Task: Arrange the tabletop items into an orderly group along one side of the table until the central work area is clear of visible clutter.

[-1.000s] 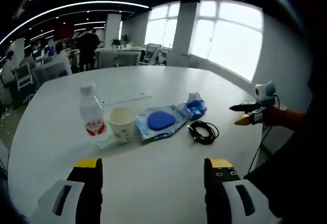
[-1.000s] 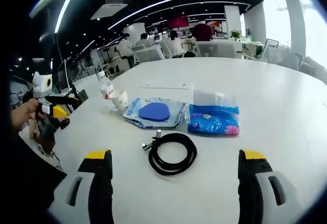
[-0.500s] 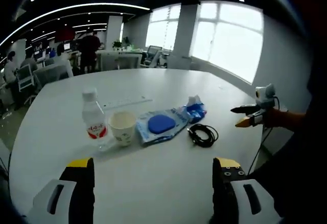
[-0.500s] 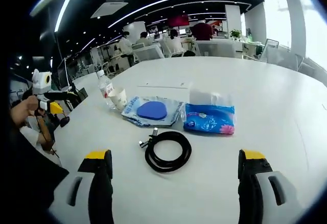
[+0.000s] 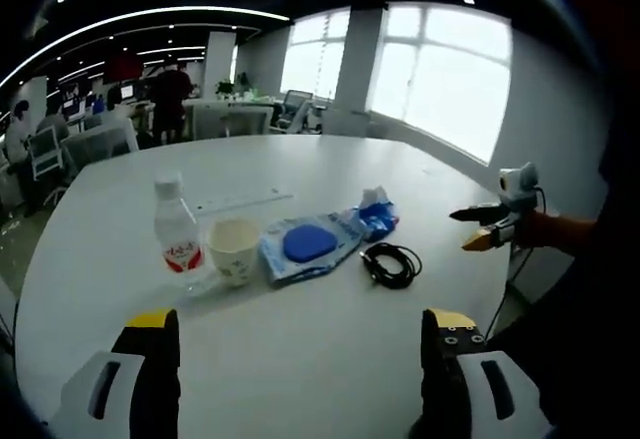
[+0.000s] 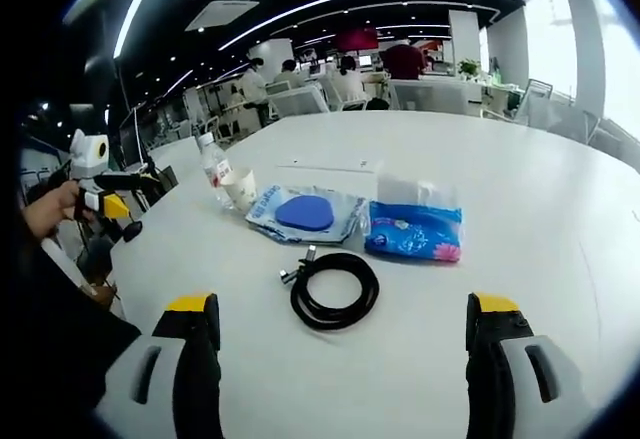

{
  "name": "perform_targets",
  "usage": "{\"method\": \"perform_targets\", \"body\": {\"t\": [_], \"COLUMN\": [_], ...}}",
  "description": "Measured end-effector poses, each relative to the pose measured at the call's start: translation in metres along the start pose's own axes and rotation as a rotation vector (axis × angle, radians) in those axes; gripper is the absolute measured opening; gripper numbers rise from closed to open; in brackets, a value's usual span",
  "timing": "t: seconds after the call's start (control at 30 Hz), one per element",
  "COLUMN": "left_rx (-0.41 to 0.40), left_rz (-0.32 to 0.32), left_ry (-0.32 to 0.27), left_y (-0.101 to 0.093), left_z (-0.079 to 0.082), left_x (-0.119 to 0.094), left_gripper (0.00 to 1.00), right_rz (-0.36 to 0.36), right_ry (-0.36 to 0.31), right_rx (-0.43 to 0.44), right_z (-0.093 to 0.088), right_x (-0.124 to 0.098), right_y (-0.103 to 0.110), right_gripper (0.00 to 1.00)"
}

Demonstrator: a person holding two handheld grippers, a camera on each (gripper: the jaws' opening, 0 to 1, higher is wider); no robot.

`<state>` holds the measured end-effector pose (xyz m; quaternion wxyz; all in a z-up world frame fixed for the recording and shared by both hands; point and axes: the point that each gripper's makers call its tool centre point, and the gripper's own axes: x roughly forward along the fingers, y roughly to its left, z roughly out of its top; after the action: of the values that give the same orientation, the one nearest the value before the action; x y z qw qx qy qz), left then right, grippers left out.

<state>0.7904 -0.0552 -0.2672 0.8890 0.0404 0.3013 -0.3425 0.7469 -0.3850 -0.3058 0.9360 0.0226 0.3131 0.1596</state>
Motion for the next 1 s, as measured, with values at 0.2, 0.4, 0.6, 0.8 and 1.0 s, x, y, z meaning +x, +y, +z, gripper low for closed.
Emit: {"method": "perform_targets", "body": {"t": [0.2, 0.4, 0.6, 0.8, 1.0], "left_rx": [-0.002, 0.002, 0.0, -0.002, 0.008], "left_rz": [0.002, 0.007, 0.014, 0.012, 0.01], "left_ry": [0.0, -0.003, 0.0, -0.006, 0.002], "left_y": [-0.0033, -0.0038, -0.0015, -0.0022, -0.0007], "left_z": [0.0001, 0.0024, 0.0014, 0.0029, 0.0032], "left_x": [0.0, -0.0009, -0.0028, -0.0032, -0.0024], "left_gripper": [0.99, 0.99, 0.99, 0.99, 0.99], "right_rz": [0.005, 0.004, 0.01, 0.013, 0.014], "right_ry": [0.012, 0.013, 0.017, 0.033, 0.031], "right_rx": [-0.007, -0.006, -0.017, -0.032, -0.027], "right_z": [-0.0029, -0.0039, -0.0043, -0.0059, -0.0053], "right_x": [0.0001, 0.001, 0.0028, 0.0031, 0.0054], "right_y": [0.0007, -0.0035, -0.0022, 0.0001, -0.0027], "right_gripper": [1.0, 1.0, 1.0, 1.0, 1.0]}}
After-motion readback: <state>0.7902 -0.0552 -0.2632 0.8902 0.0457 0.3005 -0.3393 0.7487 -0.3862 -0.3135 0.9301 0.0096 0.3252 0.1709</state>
